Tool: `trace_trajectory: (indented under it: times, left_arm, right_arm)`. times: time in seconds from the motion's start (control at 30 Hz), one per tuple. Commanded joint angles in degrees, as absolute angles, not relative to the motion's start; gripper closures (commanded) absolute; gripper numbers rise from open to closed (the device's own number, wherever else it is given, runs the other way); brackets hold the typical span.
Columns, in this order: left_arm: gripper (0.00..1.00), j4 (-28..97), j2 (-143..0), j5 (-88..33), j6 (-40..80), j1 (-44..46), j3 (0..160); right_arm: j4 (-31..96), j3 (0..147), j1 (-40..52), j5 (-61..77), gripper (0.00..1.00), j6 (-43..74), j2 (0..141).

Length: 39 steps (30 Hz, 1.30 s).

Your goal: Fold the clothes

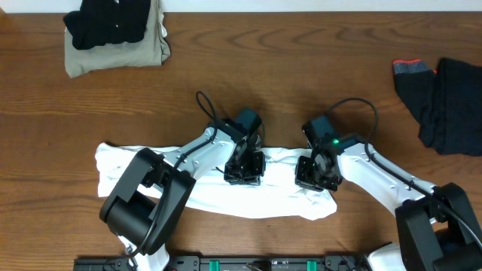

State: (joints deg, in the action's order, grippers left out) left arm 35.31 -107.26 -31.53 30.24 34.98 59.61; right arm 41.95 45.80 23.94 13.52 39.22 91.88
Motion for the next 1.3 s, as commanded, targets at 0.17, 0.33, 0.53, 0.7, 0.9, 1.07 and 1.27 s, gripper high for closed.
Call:
trace_trajectory:
  times: [0.17, 0.33, 0.53, 0.7, 0.9, 1.07, 1.27]
  left_arm:
    - [0.94, 37.56, -108.36, -25.41, 30.79, 34.79, 58.72]
    - [0.94, 37.04, -108.36, -25.45, 31.33, 34.81, 58.72]
    - [0.94, 35.86, -108.36, -25.47, 33.34, 34.81, 58.72]
    - [0.94, 34.61, -108.36, -26.76, 33.76, 34.81, 58.72]
    - [0.94, 34.59, -108.36, -26.72, 33.47, 34.81, 58.72]
    - [0.94, 34.57, -108.36, -26.72, 33.45, 34.81, 58.72]
    - [0.94, 34.59, -108.36, -26.72, 33.28, 34.81, 58.72]
  right_arm:
    - [41.80, 43.29, 17.69, 9.67, 0.97, 38.70, 92.01]
    - [41.67, 43.27, 13.91, 7.33, 0.97, 37.15, 92.01]
    - [41.98, 43.27, 10.33, 6.22, 0.95, 36.12, 92.01]
    - [41.95, 43.27, 8.88, 6.24, 0.97, 36.12, 92.01]
    - [41.89, 43.29, 8.84, 6.22, 0.96, 36.10, 92.01]
    - [41.15, 43.29, 8.84, 7.79, 0.79, 34.59, 92.01]
    - [40.88, 43.40, 8.84, 11.22, 0.47, 32.62, 92.01]
